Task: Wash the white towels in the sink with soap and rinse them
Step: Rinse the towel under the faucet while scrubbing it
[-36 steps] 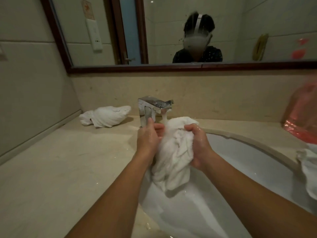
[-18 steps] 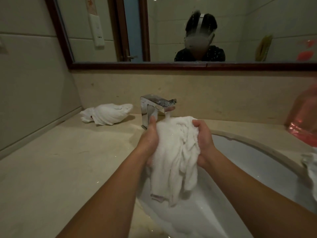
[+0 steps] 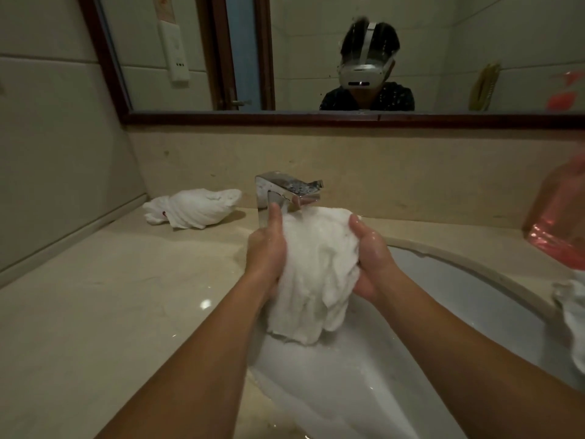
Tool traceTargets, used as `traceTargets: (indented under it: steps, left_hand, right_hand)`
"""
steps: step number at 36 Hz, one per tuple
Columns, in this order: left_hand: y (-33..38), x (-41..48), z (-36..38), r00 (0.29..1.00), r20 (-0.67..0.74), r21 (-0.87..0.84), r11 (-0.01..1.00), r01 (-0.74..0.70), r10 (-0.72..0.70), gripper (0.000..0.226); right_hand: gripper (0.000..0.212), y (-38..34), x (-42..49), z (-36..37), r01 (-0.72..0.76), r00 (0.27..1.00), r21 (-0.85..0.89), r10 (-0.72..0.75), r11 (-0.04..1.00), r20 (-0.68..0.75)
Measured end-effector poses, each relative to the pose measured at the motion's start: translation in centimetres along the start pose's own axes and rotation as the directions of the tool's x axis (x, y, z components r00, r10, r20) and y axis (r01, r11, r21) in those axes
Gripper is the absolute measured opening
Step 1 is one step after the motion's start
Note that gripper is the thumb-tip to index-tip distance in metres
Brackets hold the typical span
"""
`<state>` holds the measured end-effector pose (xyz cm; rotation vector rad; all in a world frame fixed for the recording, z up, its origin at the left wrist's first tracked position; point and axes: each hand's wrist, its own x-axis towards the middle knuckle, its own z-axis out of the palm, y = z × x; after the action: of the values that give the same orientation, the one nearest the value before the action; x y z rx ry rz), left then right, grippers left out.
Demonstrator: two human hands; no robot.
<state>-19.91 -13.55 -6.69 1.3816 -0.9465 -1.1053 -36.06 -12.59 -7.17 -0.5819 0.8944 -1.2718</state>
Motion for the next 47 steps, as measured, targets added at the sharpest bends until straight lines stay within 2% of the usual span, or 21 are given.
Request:
traceTargets:
  steps: [4,7,9,11,13,15,19,22,25,29,32,36,41,43,47]
  left_hand:
    - [-0.4,-0.8,0.2,0.959,0.272,-0.109,0.993,-0.047,0.075,0.092]
    - [-1.5,-0.2,0.8,0.929,0.363,-0.049,0.997,-0.055,0.069,0.102]
    - [-3.2,1.6,1.6,0.939,0.343,0.000,1.000,-0.029,0.027,0.118]
    - [-3.0,1.8,2.0,0.968,0.251,0.075,0.997,0.005,-0.024,0.122]
    - [-1.3,0.4,2.0,0.993,0.104,0.154,0.988,0.033,-0.049,0.108]
    - [-0.2,-0.7,1.9,0.999,0.053,0.186,0.982,-0.005,-0.005,0.089]
    - [0.3,-0.8,1.1,0.996,-0.066,0.110,0.992,-0.054,0.062,0.069]
    - [0.9,-0.7,0.7,0.989,-0.134,0.075,0.996,-0.044,0.054,0.060]
    - [0.8,-0.8,0.9,0.986,-0.138,0.097,0.992,-0.085,0.098,0.056]
    - [0.2,-1.0,1.3,0.977,-0.108,0.109,0.979,-0.172,0.184,0.061]
    - [0.2,-0.9,1.2,0.979,-0.114,0.094,0.983,-0.159,0.169,0.061]
    - [0.4,-0.6,1.0,0.988,-0.101,0.084,0.990,-0.109,0.118,0.061]
    - [0.3,-0.3,1.0,0.997,-0.076,0.086,0.996,-0.024,0.031,0.069]
    - [0.5,-0.4,1.1,0.998,-0.070,0.033,0.999,-0.001,0.003,0.069]
    - [1.3,-0.4,0.4,0.997,-0.020,-0.218,0.974,0.065,-0.071,0.066]
  right_hand:
    - [0.058,-0.6,0.3,-0.2,0.052,0.998,0.046,-0.051,0.998,-0.034]
    - [0.061,-1.0,0.5,-0.5,0.064,0.996,0.094,-0.059,0.994,-0.061]
    - [0.064,-0.7,0.6,-0.5,0.065,0.997,0.103,-0.061,0.993,-0.043]
    - [0.065,-0.1,0.8,-0.4,0.059,0.998,0.087,-0.056,0.994,-0.036]
    - [0.066,0.4,0.9,-0.3,0.067,0.997,0.039,-0.066,0.997,-0.033]
    - [0.061,0.5,1.1,-0.4,0.114,0.993,-0.079,-0.117,0.990,-0.031]
    - [0.036,0.6,1.3,-1.2,0.240,0.957,-0.364,-0.282,0.900,-0.064]
    - [0.047,1.1,1.7,-2.0,0.202,0.954,-0.449,-0.279,0.870,-0.112]
    - [0.049,1.6,1.8,-2.0,0.130,0.977,-0.378,-0.184,0.917,-0.109]
    - [0.032,1.9,1.6,-0.4,0.075,0.995,-0.263,-0.088,0.962,-0.037]
    - [0.040,2.3,1.7,0.0,0.066,0.997,-0.196,-0.073,0.978,-0.025]
    - [0.056,2.3,2.3,-0.6,0.062,0.993,-0.096,-0.071,0.993,-0.091]
    - [0.052,1.5,2.2,-1.4,0.080,0.992,-0.036,-0.083,0.996,-0.099]
    - [0.054,1.7,2.2,-1.2,0.073,0.993,-0.080,-0.080,0.994,-0.090]
    - [0.060,2.7,2.8,-1.1,0.029,0.997,-0.149,-0.039,0.988,-0.064]
